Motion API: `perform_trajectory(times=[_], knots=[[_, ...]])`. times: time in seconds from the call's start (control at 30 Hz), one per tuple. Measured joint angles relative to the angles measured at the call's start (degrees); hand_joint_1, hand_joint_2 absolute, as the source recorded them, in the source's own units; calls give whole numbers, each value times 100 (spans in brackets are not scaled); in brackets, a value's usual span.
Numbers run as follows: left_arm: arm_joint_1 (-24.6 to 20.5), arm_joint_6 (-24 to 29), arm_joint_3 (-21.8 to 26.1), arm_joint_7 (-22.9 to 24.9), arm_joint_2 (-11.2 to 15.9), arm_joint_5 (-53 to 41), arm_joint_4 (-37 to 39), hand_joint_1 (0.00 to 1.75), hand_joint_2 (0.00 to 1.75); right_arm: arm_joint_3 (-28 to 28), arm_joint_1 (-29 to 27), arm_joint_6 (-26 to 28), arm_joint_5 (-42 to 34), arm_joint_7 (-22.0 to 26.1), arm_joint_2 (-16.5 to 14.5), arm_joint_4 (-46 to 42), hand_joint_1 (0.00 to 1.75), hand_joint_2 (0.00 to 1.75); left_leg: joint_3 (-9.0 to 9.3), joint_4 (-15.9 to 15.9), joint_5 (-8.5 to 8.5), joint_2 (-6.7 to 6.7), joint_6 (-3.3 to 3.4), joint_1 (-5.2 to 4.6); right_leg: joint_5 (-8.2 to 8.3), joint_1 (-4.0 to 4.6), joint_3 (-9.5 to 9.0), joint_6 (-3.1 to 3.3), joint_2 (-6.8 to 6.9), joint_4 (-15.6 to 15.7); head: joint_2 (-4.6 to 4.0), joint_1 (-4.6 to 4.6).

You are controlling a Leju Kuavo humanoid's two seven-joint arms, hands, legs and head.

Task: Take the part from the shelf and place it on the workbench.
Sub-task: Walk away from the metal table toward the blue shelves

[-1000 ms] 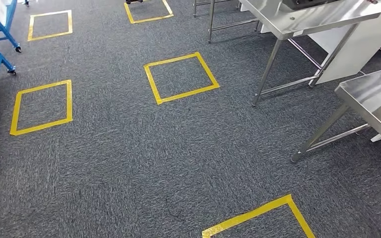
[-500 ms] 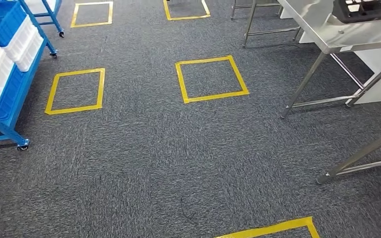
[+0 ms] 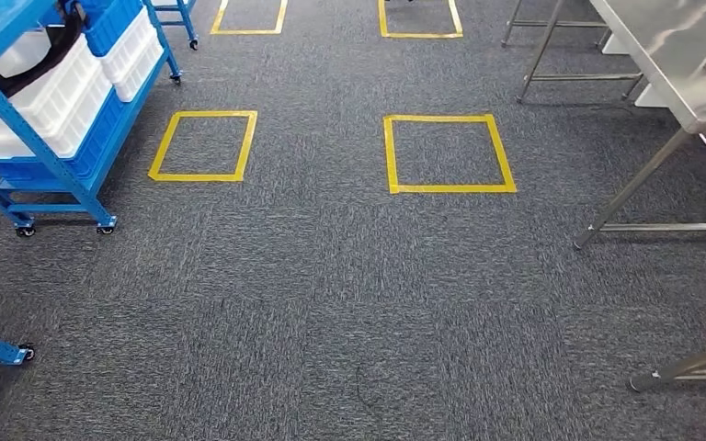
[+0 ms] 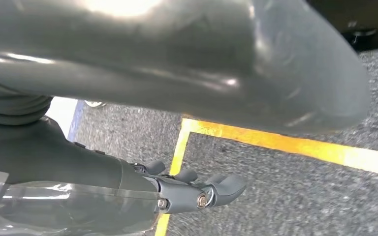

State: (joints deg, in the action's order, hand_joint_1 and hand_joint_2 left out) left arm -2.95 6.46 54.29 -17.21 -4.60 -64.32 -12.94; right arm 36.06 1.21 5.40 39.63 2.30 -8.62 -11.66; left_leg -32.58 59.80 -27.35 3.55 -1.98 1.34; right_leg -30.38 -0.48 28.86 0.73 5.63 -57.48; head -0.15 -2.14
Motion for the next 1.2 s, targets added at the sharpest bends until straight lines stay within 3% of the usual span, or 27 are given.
perform_trajectory(times=[0.03,0.1,0.13,0.2,0.27,0.3,0.33,0.37,0.4,0.47,0.53,0.57,0.63,0.7,0.77,0.83,0.87,0.9,0.97,1.03,1.13,1.2], knots=[[-4,-1,0,-2,6,-2,0,0,0,2,6,-2,1,3,-4,-1,0,0,54,-113,18,43,41,-19,-16,14,-14,-34,52,-8,0,0],[10,-1,1,-5,16,-5,0,0,0,4,37,-3,2,9,-13,-1,0,0,32,-131,31,-64,130,-49,-23,14,-40,-94,142,5,0,0],[22,-1,1,-7,21,-7,0,0,0,5,52,-2,2,11,-17,-1,0,0,34,-153,47,-118,169,-48,-50,-1,-51,-125,104,-9,0,1],[21,-2,2,-10,26,-10,0,0,0,9,53,-2,2,13,-23,-1,0,0,46,-203,87,-235,247,-33,-270,-32,63,-165,-160,-295,0,1],[-2,-3,4,-14,28,-16,0,0,0,15,33,-3,2,13,-24,0,0,0,33,-216,108,-364,299,-43,-633,-37,415,-164,-452,-998,0,2],[-11,-3,7,-14,28,-18,0,0,0,18,26,-3,3,13,-25,1,0,0,27,-216,111,-438,313,-57,-754,-33,603,-155,-505,-1345,0,2],[-14,-3,11,-14,29,-18,0,0,0,20,21,-2,4,13,-25,1,0,0,27,-215,112,-517,320,-75,-768,-27,729,-138,-530,-1548,0,2],[-12,-4,15,-13,29,-19,0,0,0,21,18,-2,7,13,-26,1,0,0,34,-213,112,-600,324,-94,-659,-15,757,-107,-551,-1536,0,1],[-9,-4,17,-13,28,-21,0,0,0,22,15,-2,10,12,-26,1,0,0,45,-212,113,-685,325,-108,-455,5,688,-63,-590,-1320,0,1],[-8,-9,21,-12,10,-30,1,0,0,27,5,1,19,11,-14,1,0,0,54,-208,114,-838,321,-115,4,63,394,67,-865,-569,0,1],[-21,-13,22,-13,-15,-36,2,0,0,38,3,4,29,11,3,1,0,0,23,-205,124,-966,295,-94,194,103,216,160,-1104,-94,0,1],[-23,-14,24,-14,-21,-38,2,0,0,42,9,4,33,11,10,1,0,0,4,-211,136,-1033,267,-80,187,114,198,188,-1120,-35,0,1],[-6,-14,28,-15,-21,-43,2,0,0,44,32,3,38,12,4,1,0,0,-20,-231,158,-1098,209,-65,233,108,144,206,-969,73,0,0],[4,-14,31,-18,-20,-46,2,0,0,46,24,2,43,13,-7,1,0,0,-118,-26,19,-851,168,-89,296,73,43,225,-798,242,0,0],[-14,-13,31,-24,-15,-47,2,0,0,49,-2,1,45,13,-13,1,0,0,-418,598,-328,-530,118,-83,310,61,-14,231,-613,319,0,0],[-22,-13,31,-31,-8,-46,2,0,0,50,-4,-2,46,13,-13,1,0,0,-715,1185,-544,-434,40,-31,281,48,-19,210,-426,307,0,0],[-14,-14,31,-33,-6,-46,2,0,0,51,-2,-3,46,13,-13,1,0,0,-739,1236,-507,-408,-4,2,258,31,-20,184,-344,287,0,0],[-4,-14,31,-36,-5,-47,2,0,0,51,1,-3,46,13,-13,1,0,0,-645,1060,-369,-371,-49,37,226,7,-21,151,-270,255,0,0],[-2,-15,31,-43,-8,-49,2,0,0,52,4,-1,49,12,-10,1,0,0,-268,368,-37,-195,-130,91,129,-31,-15,52,-139,142,0,-1],[-11,-16,31,-51,-13,-51,2,0,0,54,9,2,54,11,-7,0,0,0,-51,-50,93,-88,-87,95,25,-29,-7,-50,-37,13,0,3],[4,-15,35,-55,-3,-60,2,0,0,55,54,4,60,10,-16,-1,0,0,-71,-55,72,-202,87,44,-27,-55,-33,-140,34,-29,0,5],[6,-14,39,-57,4,-68,2,0,0,56,73,4,68,9,-24,-1,0,0,-72,-69,87,-294,172,38,-191,-93,28,-173,-145,-208,0,7]])
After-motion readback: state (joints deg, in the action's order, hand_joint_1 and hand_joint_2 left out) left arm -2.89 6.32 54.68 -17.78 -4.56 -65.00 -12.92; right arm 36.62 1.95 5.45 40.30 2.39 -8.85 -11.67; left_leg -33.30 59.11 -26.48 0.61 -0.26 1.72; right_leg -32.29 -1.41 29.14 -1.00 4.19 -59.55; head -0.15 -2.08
